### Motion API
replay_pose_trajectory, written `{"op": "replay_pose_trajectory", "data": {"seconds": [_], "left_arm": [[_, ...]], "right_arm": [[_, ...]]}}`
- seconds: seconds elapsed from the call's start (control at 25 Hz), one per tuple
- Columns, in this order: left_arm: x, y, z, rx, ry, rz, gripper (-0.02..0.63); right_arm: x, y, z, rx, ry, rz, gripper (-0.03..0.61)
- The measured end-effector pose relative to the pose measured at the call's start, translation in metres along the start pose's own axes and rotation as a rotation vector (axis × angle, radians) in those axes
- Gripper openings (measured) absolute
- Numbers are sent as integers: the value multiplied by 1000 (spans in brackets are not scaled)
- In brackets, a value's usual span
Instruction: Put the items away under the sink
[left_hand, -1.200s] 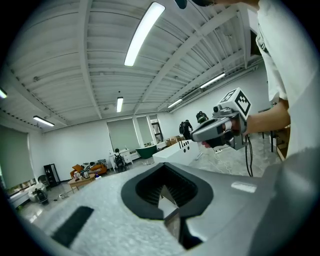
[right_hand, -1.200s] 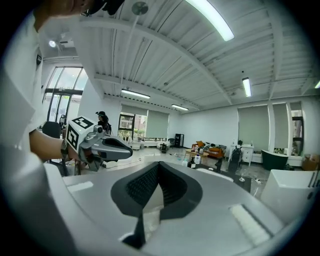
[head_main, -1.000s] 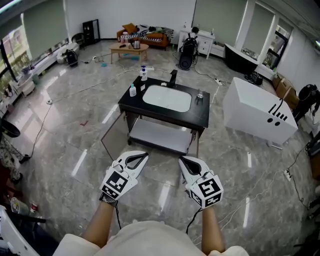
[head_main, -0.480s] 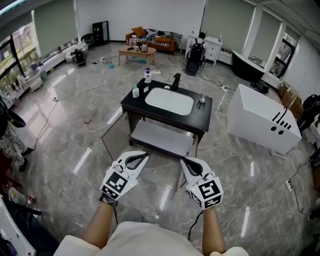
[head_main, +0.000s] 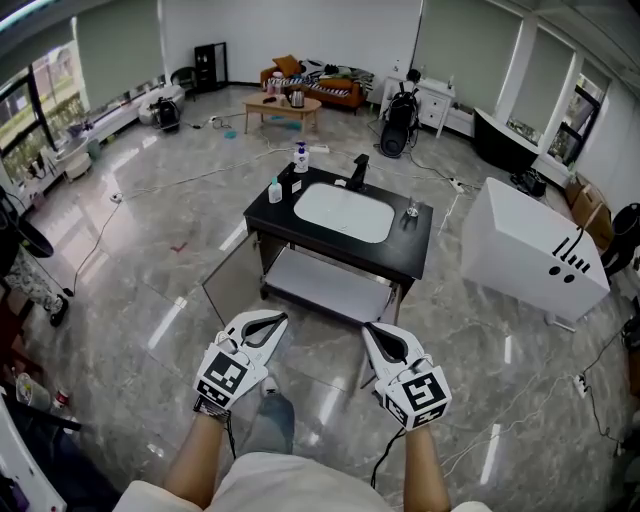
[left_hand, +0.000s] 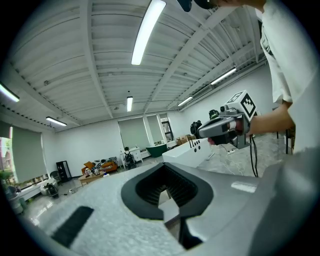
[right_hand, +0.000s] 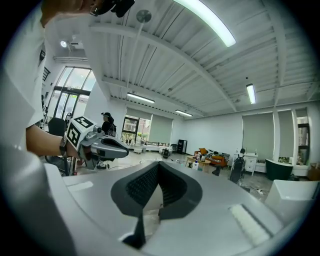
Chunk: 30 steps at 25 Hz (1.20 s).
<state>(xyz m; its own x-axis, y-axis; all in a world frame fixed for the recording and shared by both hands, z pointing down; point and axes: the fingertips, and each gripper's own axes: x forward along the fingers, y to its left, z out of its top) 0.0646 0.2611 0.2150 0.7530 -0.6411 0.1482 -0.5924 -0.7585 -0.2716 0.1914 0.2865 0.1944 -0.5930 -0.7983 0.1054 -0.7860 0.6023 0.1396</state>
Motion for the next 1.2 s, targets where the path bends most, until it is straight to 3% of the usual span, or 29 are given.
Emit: {"op": "replay_pose_trajectory", "data": {"seconds": [0.68,1.2], "left_arm": [[128,186,-50,-37,12,-5,-2],[204,294,-70,-70,19,-23,-2]], "right_arm": [[186,-104,9,-48,1,14,8],[295,-176,11,20,37,-16,8]]}}
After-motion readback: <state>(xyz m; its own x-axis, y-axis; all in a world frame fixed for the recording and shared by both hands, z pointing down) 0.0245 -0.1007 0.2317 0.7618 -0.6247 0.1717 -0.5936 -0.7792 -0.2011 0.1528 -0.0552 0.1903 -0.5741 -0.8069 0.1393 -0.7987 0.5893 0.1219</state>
